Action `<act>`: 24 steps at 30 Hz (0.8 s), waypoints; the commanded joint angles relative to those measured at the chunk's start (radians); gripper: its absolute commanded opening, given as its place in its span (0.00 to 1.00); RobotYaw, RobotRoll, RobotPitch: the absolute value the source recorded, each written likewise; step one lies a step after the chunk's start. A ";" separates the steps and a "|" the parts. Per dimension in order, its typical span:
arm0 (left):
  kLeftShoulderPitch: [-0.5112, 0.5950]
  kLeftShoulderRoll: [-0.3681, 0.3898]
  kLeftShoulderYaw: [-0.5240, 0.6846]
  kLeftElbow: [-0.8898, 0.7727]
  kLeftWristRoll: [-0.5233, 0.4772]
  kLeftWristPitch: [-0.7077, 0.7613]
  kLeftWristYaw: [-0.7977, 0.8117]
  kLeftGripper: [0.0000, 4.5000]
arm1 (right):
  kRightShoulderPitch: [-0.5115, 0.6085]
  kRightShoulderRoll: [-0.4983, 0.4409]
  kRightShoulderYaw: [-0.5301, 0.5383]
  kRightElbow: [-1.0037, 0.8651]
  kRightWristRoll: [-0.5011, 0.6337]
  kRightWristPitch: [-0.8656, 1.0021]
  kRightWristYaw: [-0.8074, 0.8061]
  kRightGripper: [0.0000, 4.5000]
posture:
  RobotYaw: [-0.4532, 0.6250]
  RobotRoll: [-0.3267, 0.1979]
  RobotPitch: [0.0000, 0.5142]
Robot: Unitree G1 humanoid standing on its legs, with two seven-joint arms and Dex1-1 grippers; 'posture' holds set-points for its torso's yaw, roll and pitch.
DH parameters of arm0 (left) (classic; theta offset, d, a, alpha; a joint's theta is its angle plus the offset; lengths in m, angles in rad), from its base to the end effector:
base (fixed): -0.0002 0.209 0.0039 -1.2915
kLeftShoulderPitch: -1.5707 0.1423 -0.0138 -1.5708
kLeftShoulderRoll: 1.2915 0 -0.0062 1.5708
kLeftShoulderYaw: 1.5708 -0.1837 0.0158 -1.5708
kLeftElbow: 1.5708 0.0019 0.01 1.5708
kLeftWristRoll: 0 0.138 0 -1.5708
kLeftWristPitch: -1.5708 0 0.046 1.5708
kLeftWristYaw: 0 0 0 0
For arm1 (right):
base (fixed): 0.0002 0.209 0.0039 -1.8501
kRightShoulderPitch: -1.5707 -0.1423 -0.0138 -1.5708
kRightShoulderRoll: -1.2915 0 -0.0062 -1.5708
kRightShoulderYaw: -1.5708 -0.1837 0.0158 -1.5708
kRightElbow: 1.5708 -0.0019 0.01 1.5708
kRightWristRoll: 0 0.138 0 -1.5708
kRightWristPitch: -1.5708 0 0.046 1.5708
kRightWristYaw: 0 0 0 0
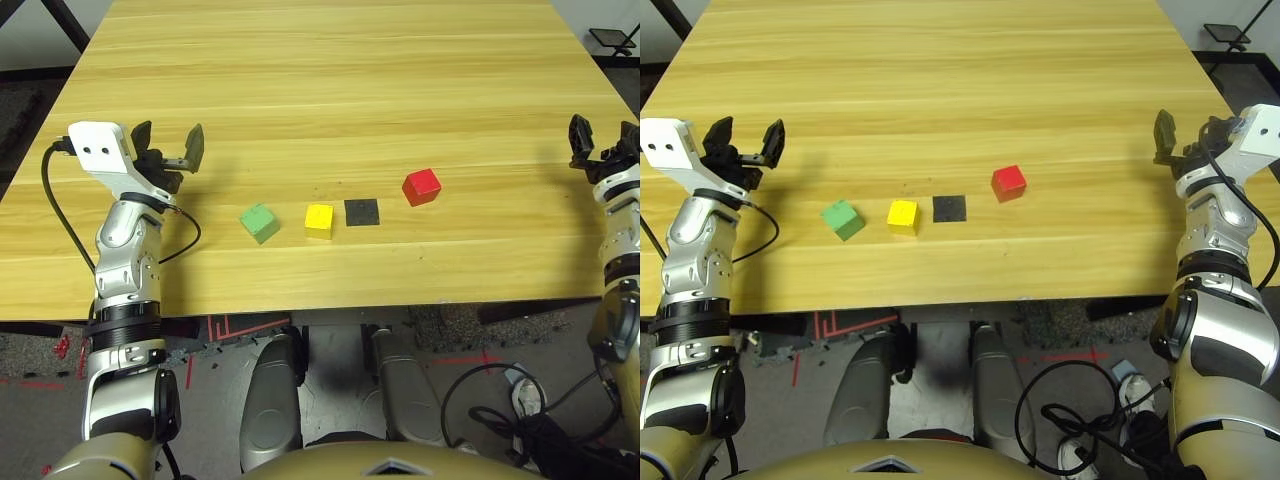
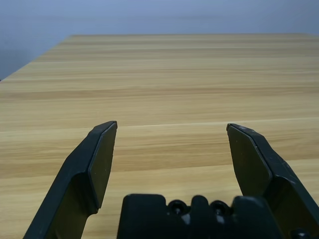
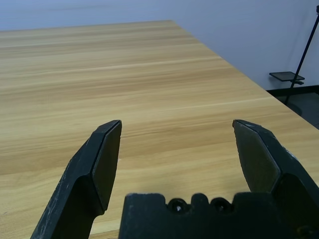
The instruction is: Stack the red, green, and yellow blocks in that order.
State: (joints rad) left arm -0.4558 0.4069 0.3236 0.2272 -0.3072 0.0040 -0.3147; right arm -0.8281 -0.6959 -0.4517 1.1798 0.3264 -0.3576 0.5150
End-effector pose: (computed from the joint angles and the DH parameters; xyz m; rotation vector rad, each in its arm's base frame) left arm 0.2724 0.2684 0.1469 0.0352 -0.3305 -0.0505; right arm 0.2864 -0.3604 0.1522 0.0108 -0.2907 -0.1496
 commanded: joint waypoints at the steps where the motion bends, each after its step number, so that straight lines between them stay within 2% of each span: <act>1: 0.017 0.012 0.010 -0.007 0.005 -0.002 0.003 1.00 | -0.002 -0.013 0.000 0.019 -0.011 0.002 0.006 1.00 | 0.41 0.49 0.44; 6: 0.047 0.043 0.016 -0.066 -0.022 0.039 -0.032 1.00 | -0.017 -0.031 0.036 0.017 -0.033 0.043 0.096 1.00 | 0.43 0.51 0.47; 7: 0.039 0.065 0.014 -0.078 -0.039 0.061 -0.063 1.00 | -0.024 -0.044 0.060 0.013 -0.048 0.069 0.157 1.00 | 0.43 0.51 0.48; 10: -0.018 0.171 -0.014 -0.121 -0.113 0.164 -0.224 1.00 | -0.058 -0.104 0.186 -0.024 -0.113 0.156 0.489 1.00 | 0.47 0.53 0.47; 16: -0.057 0.319 -0.086 -0.213 -0.229 0.361 -0.483 1.00 | -0.126 -0.135 0.372 -0.074 -0.207 0.161 0.905 1.00 | 0.51 0.52 0.43; 20: -0.037 0.385 -0.152 -0.287 -0.266 0.449 -0.619 1.00 | -0.180 -0.111 0.463 -0.065 -0.275 0.088 1.031 1.00 | 0.53 0.51 0.42; 24: -0.026 0.400 -0.217 -0.361 -0.283 0.518 -0.689 1.00 | -0.236 -0.067 0.528 -0.038 -0.314 0.034 1.095 1.00 | 0.56 0.51 0.41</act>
State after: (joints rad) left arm -0.5004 0.7906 0.1382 -0.0954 -0.5809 0.4887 -0.9748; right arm -1.0563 -0.7694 0.0483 1.1275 0.0316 -0.2938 1.5833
